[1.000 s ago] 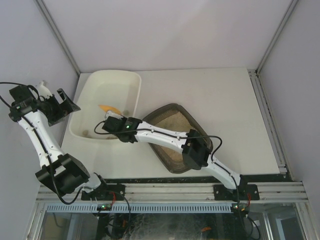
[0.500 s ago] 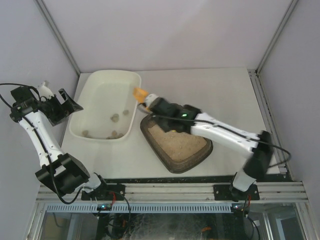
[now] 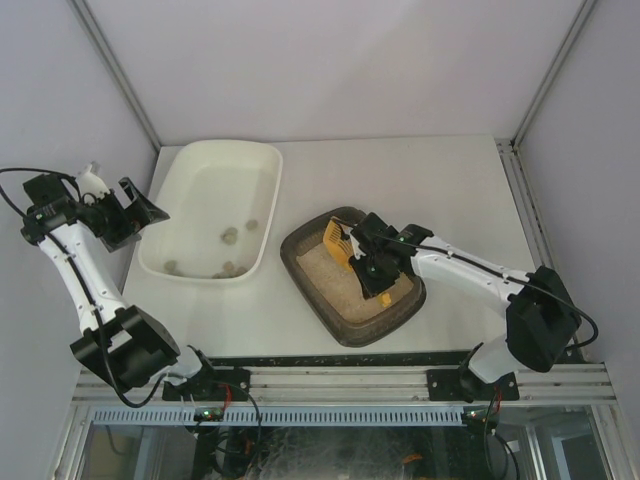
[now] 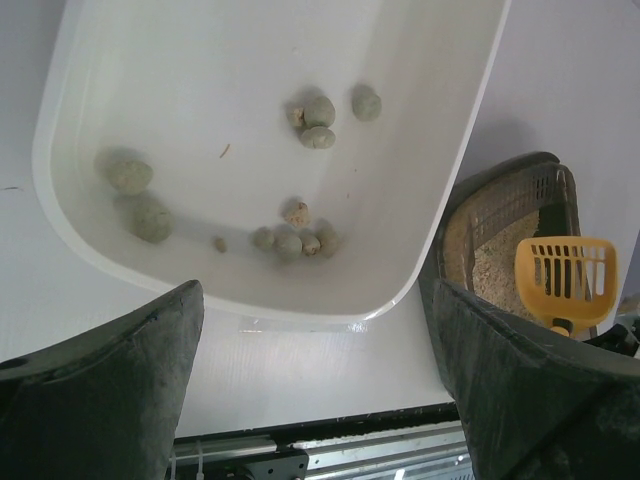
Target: Clean the litter box
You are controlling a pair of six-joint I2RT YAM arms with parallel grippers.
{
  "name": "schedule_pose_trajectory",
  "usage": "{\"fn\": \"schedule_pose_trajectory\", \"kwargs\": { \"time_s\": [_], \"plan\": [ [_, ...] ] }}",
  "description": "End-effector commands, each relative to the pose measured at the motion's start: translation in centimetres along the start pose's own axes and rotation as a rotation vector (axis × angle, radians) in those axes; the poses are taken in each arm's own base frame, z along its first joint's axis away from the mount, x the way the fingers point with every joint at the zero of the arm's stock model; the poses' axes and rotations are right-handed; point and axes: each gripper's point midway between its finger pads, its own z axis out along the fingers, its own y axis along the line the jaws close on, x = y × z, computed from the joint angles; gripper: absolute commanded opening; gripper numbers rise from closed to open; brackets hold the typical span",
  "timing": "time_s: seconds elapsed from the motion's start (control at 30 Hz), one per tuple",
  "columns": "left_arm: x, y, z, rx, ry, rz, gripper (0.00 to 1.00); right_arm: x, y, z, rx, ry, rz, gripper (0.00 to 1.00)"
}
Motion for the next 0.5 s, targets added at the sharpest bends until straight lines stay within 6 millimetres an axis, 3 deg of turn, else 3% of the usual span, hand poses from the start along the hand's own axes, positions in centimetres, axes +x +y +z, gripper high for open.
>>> {"fn": "schedule_pose_trajectory", "kwargs": {
  "time_s": [0.0,0.2,0.33,0.37,0.47],
  "plan": [
    [-0.1,-0.5,-0.1,0.028,-0.021,0.009,1.0,-0.2,1.8,0.3,-0.098,-0.013,0.036,0.0],
    [0.2,-0.2,0.2,0.028,-0.013,0.005,1.0,1.4,3.1,2.7,-0.179,0.049,0.087,0.0],
    [0.1,-0.1,0.4,0.029,-0.005,-0.003,1.0,1.5,3.7,3.9,-0.204,0.073,0.101,0.0],
    [0.1,-0.1,0.4,0.03,-0.003,-0.003,1.0,1.4,3.4,4.2,-0.19,0.071,0.106,0.07],
    [0.0,-0.1,0.4,0.031,-0.001,-0.005,1.0,0.6,1.7,4.0,-0.089,0.031,0.114,0.44]
  ]
}}
